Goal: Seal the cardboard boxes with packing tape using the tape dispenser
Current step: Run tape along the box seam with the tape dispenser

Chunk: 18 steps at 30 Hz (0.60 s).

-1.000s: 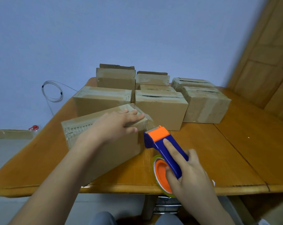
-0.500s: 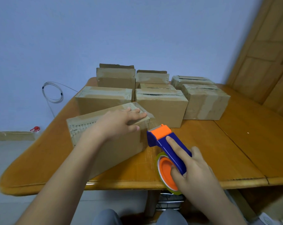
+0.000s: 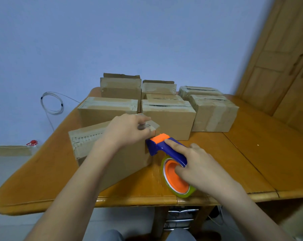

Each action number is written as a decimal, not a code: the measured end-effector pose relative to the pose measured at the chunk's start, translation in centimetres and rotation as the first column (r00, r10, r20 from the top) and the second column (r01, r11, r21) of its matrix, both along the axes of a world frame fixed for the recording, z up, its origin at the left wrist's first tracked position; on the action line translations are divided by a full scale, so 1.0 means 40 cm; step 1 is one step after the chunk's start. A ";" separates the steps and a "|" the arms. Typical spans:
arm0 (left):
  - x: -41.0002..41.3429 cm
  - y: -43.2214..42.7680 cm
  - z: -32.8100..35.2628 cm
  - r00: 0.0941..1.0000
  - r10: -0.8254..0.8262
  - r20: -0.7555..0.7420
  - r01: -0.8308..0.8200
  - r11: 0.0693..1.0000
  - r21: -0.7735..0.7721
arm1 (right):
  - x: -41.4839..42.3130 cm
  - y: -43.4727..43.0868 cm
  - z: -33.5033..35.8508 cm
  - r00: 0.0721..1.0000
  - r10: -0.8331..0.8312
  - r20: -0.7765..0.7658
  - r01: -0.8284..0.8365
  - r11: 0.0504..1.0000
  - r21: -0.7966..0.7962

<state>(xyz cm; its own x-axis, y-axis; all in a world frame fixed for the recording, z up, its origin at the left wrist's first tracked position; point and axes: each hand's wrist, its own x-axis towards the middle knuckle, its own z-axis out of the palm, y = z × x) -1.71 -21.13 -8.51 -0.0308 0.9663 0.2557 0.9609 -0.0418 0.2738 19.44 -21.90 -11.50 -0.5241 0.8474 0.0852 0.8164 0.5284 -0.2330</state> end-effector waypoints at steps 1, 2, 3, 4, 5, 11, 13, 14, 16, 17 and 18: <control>0.005 0.006 -0.004 1.000 0.029 0.001 -0.029 0.999 0.038 | 0.002 0.005 0.007 1.000 0.005 0.013 -0.005 1.000 -0.001; 0.006 0.011 -0.007 0.999 0.052 0.001 -0.052 0.996 0.067 | 0.003 0.009 0.015 1.000 0.014 0.026 -0.014 1.000 -0.007; 0.006 0.014 -0.011 0.998 0.064 0.004 -0.064 0.995 0.081 | 0.004 0.013 0.022 0.999 0.022 0.038 -0.022 1.000 -0.011; 0.005 0.018 -0.014 0.998 0.067 -0.003 -0.067 0.995 0.080 | 0.003 0.016 0.030 0.998 0.029 0.050 -0.029 1.000 -0.007; 0.005 0.020 -0.016 0.998 0.063 -0.024 -0.062 0.996 0.072 | 0.002 0.018 0.036 0.997 0.035 0.062 -0.036 0.999 0.006; 0.003 0.028 -0.022 0.991 0.060 -0.123 -0.049 0.995 0.087 | 0.001 0.027 0.060 0.986 0.062 0.155 -0.076 0.993 0.089; -0.001 0.029 -0.025 0.990 0.059 -0.130 -0.048 0.995 0.089 | 0.002 0.035 0.066 0.980 0.067 0.188 -0.091 0.989 0.121; -0.002 0.030 -0.025 0.990 0.059 -0.128 -0.048 0.995 0.093 | 0.004 0.039 0.070 0.976 0.069 0.205 -0.099 0.985 0.140; -0.004 0.030 -0.026 0.990 0.053 -0.133 -0.037 0.993 0.114 | 0.001 0.037 0.073 0.959 0.082 0.272 -0.131 0.978 0.164; -0.005 0.028 -0.027 0.989 0.050 -0.137 -0.033 0.992 0.125 | -0.002 0.034 0.067 0.932 0.111 0.346 -0.173 0.973 0.154; -0.005 0.026 -0.028 0.989 0.049 -0.136 -0.032 0.992 0.125 | -0.002 0.031 0.056 0.909 0.135 0.393 -0.197 0.973 0.122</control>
